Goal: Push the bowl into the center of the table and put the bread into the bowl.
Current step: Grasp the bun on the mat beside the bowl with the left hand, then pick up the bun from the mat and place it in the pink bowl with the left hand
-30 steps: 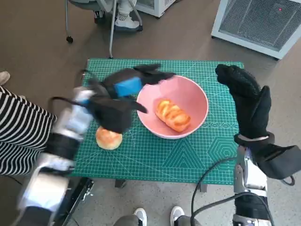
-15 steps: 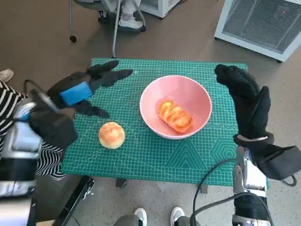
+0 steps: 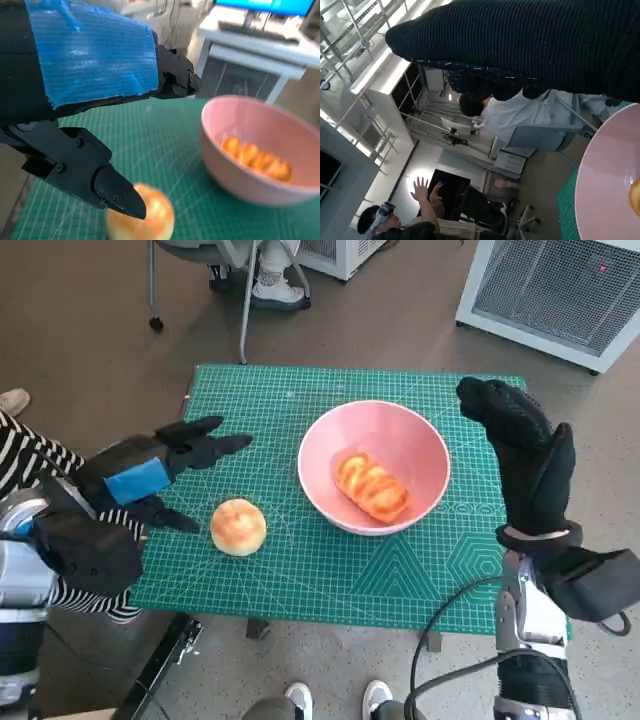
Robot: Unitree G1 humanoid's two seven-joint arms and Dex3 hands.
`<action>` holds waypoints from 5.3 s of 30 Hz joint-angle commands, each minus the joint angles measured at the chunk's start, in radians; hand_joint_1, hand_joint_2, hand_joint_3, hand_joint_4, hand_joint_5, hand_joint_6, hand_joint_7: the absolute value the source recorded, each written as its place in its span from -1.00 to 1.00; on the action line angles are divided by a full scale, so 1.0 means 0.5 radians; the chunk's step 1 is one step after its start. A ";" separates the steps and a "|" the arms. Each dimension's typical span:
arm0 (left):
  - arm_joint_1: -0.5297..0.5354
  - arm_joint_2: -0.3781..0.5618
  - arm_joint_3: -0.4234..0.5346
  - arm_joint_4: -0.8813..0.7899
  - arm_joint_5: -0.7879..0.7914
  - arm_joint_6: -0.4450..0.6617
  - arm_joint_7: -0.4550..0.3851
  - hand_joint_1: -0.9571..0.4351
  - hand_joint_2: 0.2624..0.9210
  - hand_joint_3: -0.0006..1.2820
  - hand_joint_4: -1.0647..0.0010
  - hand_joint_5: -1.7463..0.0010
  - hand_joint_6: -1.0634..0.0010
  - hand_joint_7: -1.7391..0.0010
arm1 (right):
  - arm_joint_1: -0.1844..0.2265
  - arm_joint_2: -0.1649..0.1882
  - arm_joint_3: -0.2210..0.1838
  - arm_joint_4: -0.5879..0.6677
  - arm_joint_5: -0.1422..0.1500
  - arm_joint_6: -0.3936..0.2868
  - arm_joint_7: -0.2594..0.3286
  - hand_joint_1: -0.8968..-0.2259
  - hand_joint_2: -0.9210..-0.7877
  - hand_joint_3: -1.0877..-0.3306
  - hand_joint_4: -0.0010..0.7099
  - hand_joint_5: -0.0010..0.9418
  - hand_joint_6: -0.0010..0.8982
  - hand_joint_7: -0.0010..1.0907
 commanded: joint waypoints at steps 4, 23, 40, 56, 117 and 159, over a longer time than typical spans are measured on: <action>0.069 -0.005 -0.067 -0.056 0.071 0.082 -0.036 0.09 0.32 -0.99 0.75 0.99 0.44 0.97 | 0.002 -0.014 0.001 0.021 0.014 0.047 0.026 -0.69 -1.00 -0.08 -0.44 -0.99 -0.82 -0.09; -0.180 -0.294 -0.385 0.763 0.225 -0.120 0.046 0.15 0.41 -0.98 0.63 0.98 0.41 0.98 | 0.030 -0.033 -0.014 -0.004 0.027 0.059 0.062 -0.69 -1.00 -0.08 -0.43 -0.99 -0.82 -0.09; -0.383 -0.407 -0.642 1.372 0.638 -0.273 0.504 0.42 0.71 -0.95 -0.29 0.89 -0.23 0.86 | 0.065 -0.044 -0.015 -0.059 0.049 0.093 0.068 -0.65 -1.00 -0.06 -0.47 -1.00 -0.82 -0.09; -0.321 -0.309 -0.624 1.282 0.678 -0.494 0.790 0.38 0.99 -0.94 -0.45 -0.27 -0.17 -0.30 | 0.088 -0.029 -0.007 -0.070 0.038 0.098 0.053 -0.65 -1.00 -0.06 -0.47 -1.00 -0.83 -0.09; -1.088 -1.003 -0.719 0.814 0.600 0.285 0.369 0.27 0.71 -0.94 0.14 0.90 0.22 0.63 | 0.124 -0.045 -0.034 -0.103 0.059 0.096 0.053 -0.64 -1.00 -0.06 -0.48 -1.00 -0.84 -0.07; -0.951 -0.903 -0.125 0.665 -0.099 0.103 0.242 -0.58 0.98 -0.93 1.00 1.00 0.79 0.99 | -0.031 -0.116 -0.061 -0.215 -0.111 0.149 -0.128 -0.55 -1.00 -0.29 -0.47 -0.99 -0.86 -0.06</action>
